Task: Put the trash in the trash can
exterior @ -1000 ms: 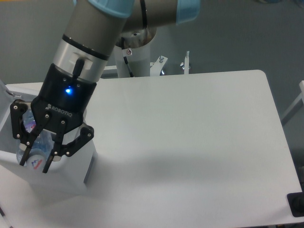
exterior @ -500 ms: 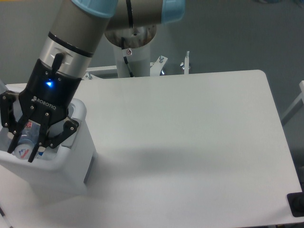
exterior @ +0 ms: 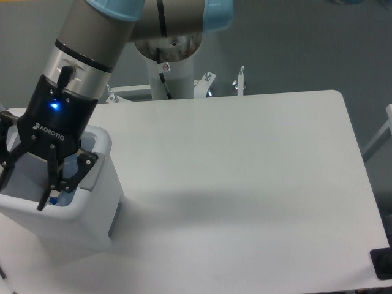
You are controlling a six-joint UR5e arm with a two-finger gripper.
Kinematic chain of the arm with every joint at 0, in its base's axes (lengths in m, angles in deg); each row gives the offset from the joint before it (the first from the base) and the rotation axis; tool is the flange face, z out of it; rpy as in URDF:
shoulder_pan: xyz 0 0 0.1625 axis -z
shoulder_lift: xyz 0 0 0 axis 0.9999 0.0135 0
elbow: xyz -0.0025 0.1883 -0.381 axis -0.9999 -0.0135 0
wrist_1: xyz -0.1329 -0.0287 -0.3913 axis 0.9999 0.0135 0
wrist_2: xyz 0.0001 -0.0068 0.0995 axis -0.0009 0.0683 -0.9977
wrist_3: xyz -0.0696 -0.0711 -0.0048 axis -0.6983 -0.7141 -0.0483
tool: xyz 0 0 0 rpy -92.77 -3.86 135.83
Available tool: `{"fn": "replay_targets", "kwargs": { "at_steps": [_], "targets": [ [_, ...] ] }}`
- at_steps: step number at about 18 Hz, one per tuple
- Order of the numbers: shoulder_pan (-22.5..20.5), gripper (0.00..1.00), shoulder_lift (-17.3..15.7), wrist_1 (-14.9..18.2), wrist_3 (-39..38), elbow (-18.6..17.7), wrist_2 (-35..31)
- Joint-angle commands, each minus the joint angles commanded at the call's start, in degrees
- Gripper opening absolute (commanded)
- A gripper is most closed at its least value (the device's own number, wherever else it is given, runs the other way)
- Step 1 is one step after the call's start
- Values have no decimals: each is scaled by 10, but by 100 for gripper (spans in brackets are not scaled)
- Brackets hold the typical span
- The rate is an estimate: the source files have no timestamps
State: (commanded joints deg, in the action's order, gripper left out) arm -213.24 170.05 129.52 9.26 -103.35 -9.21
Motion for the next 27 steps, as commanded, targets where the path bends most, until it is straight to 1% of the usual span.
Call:
{"fn": "replay_targets", "kwargs": {
  "at_steps": [3, 5, 7, 9, 11, 12, 15, 16, 18, 20, 23, 25, 27],
  "targets": [
    [-25, 100, 3, 0, 12, 0, 0],
    [-46, 100, 6, 1, 39, -1, -3],
    [-78, 100, 7, 1, 54, -3, -4],
    [-109, 100, 8, 4, 88, -6, -4],
    [-130, 100, 19, 5, 124, -11, -4],
    [-143, 100, 27, 8, 133, -11, -4],
    [-180, 100, 44, 18, 155, -29, -6],
    [-192, 100, 53, 25, 168, -35, -14],
    [-208, 100, 68, 28, 193, -46, -61],
    [-222, 100, 69, 29, 222, -58, -105],
    [-222, 100, 70, 34, 252, -66, -139],
    [-222, 100, 73, 52, 257, -62, -162],
    [-222, 100, 74, 79, 294, -58, -184]
  ]
}}
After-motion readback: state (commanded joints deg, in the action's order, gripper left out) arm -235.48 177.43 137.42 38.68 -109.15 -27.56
